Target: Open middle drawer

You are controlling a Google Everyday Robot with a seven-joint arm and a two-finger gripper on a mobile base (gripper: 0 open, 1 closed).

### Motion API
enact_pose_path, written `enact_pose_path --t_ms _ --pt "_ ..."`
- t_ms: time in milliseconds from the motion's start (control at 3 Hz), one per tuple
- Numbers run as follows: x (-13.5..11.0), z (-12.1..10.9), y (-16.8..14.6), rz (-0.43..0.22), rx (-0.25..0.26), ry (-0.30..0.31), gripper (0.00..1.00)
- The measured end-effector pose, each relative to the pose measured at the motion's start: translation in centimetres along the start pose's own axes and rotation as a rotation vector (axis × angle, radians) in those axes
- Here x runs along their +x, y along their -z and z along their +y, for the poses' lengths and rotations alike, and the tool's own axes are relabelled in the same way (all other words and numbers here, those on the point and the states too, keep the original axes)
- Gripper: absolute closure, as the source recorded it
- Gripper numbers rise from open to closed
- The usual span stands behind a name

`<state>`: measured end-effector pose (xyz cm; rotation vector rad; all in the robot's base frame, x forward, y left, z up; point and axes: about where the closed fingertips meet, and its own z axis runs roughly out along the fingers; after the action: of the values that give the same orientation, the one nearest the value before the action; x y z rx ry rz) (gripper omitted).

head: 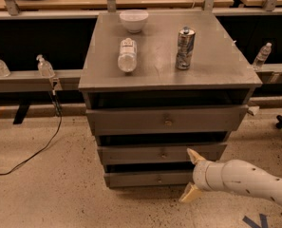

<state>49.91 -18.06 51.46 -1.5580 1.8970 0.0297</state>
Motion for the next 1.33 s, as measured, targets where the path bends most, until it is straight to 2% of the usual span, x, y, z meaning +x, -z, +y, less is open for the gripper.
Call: enact_pose_path --t_ms 333,667,1000,1333 --pt "0.0 0.0 0.0 0.0 0.0 0.0 0.0" --pt "0.6 -0.3 -0.8 0.002 0.003 0.038 0.0" --pt "1.6 -1.3 -2.6 -0.021 0.011 0.096 0.0" --pt "2.9 -2.8 -4.7 -0.075 0.017 0.115 0.0"
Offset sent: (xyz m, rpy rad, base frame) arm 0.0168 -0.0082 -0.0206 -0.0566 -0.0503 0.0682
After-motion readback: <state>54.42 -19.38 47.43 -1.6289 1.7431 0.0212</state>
